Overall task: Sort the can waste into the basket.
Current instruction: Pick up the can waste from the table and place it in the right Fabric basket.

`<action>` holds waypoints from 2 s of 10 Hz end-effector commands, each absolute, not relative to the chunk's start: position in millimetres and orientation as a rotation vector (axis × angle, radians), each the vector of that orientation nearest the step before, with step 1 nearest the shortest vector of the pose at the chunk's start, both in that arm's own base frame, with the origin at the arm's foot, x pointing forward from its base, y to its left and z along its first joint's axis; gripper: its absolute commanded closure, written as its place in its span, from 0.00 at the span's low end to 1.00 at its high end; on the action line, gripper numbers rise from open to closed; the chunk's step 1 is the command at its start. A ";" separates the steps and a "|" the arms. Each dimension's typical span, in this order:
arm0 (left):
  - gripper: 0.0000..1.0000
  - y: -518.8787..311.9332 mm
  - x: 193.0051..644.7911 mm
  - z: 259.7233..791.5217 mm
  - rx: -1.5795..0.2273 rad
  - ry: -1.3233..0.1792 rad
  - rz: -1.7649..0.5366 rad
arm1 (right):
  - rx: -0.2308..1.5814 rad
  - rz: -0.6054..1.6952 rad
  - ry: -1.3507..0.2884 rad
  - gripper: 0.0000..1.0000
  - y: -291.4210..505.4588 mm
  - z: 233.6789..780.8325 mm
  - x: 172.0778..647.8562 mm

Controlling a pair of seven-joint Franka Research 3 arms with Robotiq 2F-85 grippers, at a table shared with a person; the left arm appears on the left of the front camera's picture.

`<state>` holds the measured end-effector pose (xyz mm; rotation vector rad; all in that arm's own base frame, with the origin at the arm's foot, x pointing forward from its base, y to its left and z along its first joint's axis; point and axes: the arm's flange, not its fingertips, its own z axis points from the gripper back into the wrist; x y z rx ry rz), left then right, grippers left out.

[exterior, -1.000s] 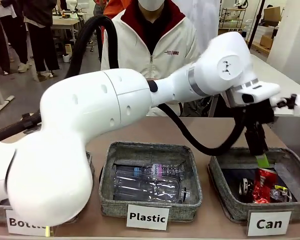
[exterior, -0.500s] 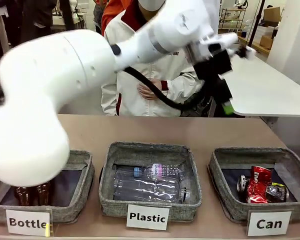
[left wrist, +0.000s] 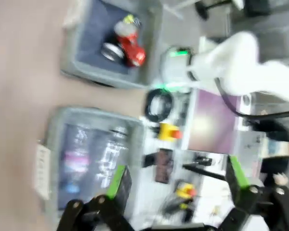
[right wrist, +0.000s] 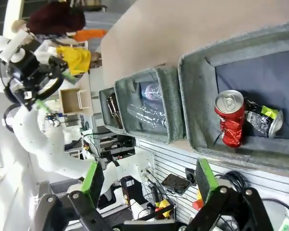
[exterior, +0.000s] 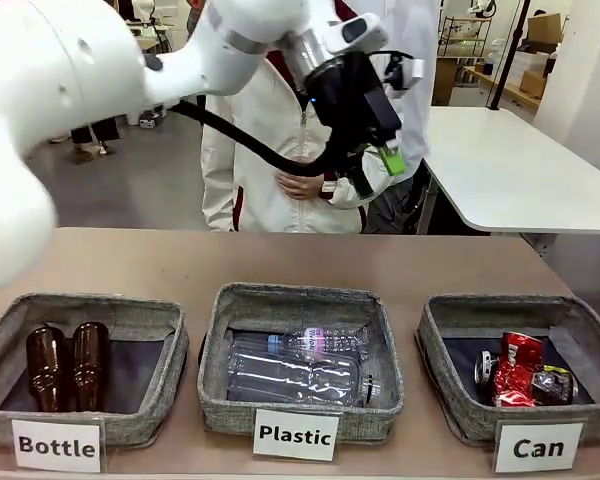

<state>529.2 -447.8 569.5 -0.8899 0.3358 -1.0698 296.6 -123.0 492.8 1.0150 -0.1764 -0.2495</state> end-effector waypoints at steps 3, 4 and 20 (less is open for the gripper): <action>0.00 -332.9 374.8 500.3 -1.104 0.502 -0.842 | 0.989 -0.282 -0.143 0.00 -106.6 494.3 307.7; 0.00 -326.8 379.1 513.3 -1.074 0.373 -0.885 | 0.996 -0.285 -0.137 0.00 -106.6 493.7 307.8; 0.00 -34.5 370.8 504.0 -1.302 -0.426 -0.120 | 1.421 -0.159 0.058 0.00 56.0 488.4 343.6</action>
